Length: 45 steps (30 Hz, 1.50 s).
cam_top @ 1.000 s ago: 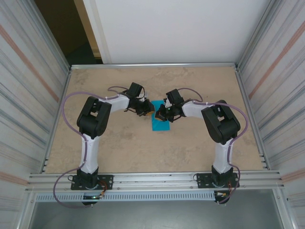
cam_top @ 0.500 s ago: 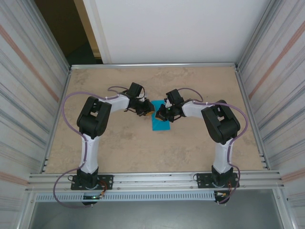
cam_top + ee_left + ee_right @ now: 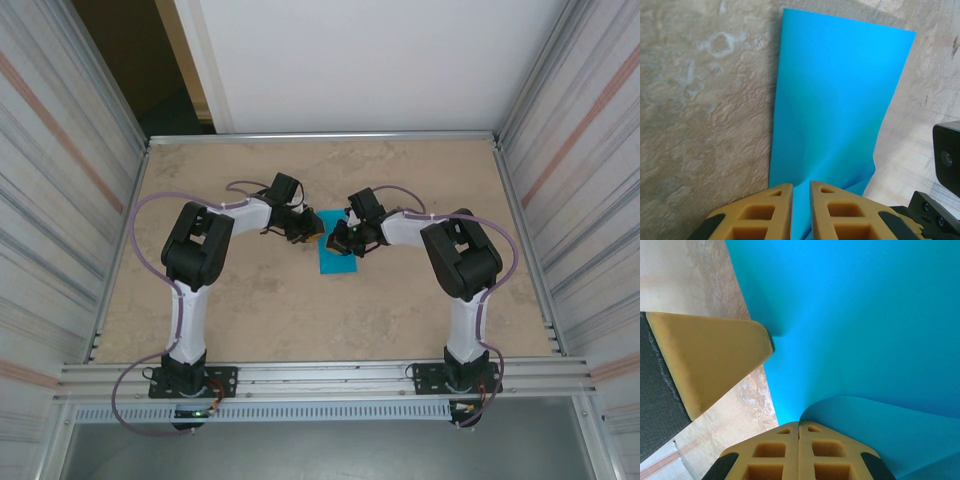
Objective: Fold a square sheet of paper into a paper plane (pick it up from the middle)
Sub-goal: Fold the triangle a second time at the center of the table.
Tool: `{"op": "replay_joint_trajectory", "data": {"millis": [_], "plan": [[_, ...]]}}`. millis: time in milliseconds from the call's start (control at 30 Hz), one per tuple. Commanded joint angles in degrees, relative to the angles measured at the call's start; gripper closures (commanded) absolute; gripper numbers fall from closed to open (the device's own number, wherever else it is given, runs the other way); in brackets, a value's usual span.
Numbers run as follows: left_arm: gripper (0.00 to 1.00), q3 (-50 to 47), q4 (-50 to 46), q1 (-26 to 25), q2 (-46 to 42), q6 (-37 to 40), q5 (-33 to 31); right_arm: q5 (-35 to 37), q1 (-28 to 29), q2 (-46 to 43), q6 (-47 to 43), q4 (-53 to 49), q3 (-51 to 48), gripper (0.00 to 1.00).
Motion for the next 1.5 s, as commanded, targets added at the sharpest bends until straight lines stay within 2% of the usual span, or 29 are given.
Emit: {"op": "replay_joint_trajectory", "data": {"millis": [0,1467], "plan": [[0.82,-0.5,-1.3,-0.2,0.9,0.0,-0.6,1.6,-0.7,0.7,1.7,-0.8,0.1,1.0],[0.82,-0.8,-1.2,-0.2,0.8,0.2,-0.3,-0.5,-0.1,2.5,-0.5,-1.8,1.6,1.0]]}}
